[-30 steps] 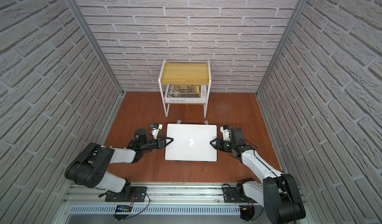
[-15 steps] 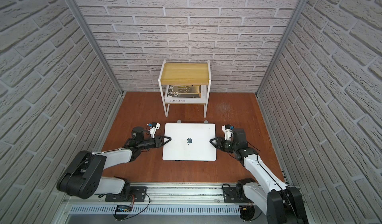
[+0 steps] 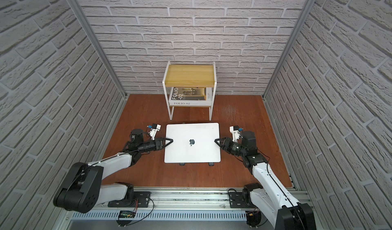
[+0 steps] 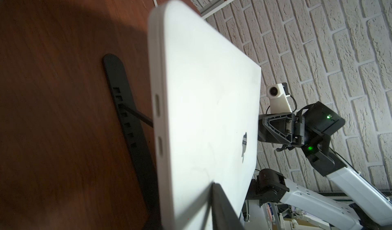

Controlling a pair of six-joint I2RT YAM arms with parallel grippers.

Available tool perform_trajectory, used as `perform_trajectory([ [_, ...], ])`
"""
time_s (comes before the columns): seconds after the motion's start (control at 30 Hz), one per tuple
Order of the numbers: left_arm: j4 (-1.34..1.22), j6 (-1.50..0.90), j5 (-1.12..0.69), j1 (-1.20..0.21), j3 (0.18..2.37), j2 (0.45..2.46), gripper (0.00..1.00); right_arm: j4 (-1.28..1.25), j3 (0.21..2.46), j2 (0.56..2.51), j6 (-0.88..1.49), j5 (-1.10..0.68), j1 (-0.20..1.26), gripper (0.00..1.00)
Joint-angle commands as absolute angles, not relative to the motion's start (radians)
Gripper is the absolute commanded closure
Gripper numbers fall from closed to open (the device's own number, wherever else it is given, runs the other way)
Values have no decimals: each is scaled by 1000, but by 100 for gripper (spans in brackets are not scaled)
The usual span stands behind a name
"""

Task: Close the laptop lid and set it aside
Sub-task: Pick up the laptop from the computer stand.

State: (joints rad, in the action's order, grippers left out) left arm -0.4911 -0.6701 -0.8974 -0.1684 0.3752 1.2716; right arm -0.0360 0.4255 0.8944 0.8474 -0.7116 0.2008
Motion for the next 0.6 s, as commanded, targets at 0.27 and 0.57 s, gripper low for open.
perform_trajectory([
  [0.27,-377,-623,-729,-176,441,1185,73,-262,530,761,945,-954,230,66],
  [0.57,-230,-621,-711,-171,543,1115,73,-348,584,789,1019,-958,245,69],
])
